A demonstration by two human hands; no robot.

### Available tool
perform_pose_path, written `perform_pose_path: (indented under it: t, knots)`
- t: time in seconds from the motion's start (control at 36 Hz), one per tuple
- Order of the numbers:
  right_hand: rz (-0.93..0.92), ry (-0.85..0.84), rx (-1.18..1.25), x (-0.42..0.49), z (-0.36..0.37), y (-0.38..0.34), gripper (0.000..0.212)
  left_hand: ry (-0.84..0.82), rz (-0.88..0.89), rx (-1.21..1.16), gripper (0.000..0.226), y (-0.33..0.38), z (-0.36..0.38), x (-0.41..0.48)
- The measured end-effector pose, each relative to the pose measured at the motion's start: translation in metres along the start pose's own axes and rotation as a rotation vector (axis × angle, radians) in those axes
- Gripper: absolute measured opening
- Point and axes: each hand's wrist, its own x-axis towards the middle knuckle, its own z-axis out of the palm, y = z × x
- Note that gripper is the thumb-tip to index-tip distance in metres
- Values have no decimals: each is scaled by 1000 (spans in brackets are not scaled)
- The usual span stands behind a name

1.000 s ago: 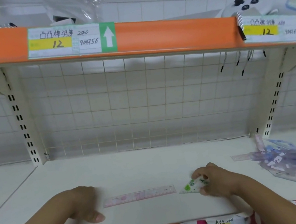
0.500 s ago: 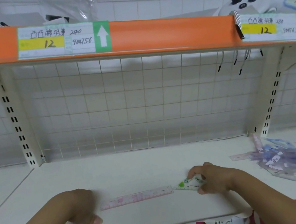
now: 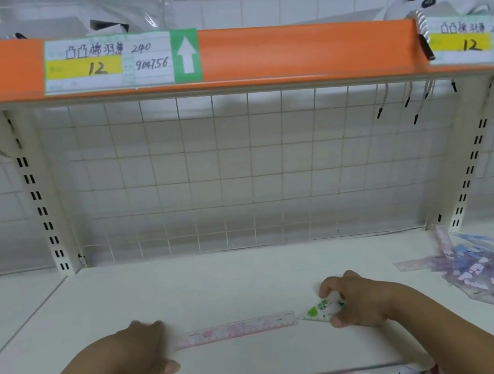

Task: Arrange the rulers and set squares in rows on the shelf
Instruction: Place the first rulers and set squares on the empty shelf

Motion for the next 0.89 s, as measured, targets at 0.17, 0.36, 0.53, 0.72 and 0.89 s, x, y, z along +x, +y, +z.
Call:
perform_pose_path:
  t: [0.17, 0.36, 0.53, 0.72, 0.89]
  knots:
    - [30, 10, -41, 0, -2, -4, 37, -3, 5, 3, 52, 3, -3, -2]
    - [42, 10, -46, 1, -4, -8, 31, 7, 5, 15, 51, 4, -3, -2]
    - [62, 17, -72, 2, -4, -7, 46, -1, -11, 5, 55, 5, -4, -4]
    - [24, 5, -134, 2, -8, -10, 48, -42, -2, 16, 50, 10, -11, -7]
    - [-1, -9, -145, 2, -14, -13, 36, -43, -6, 32, 51, 14, -12, -11]
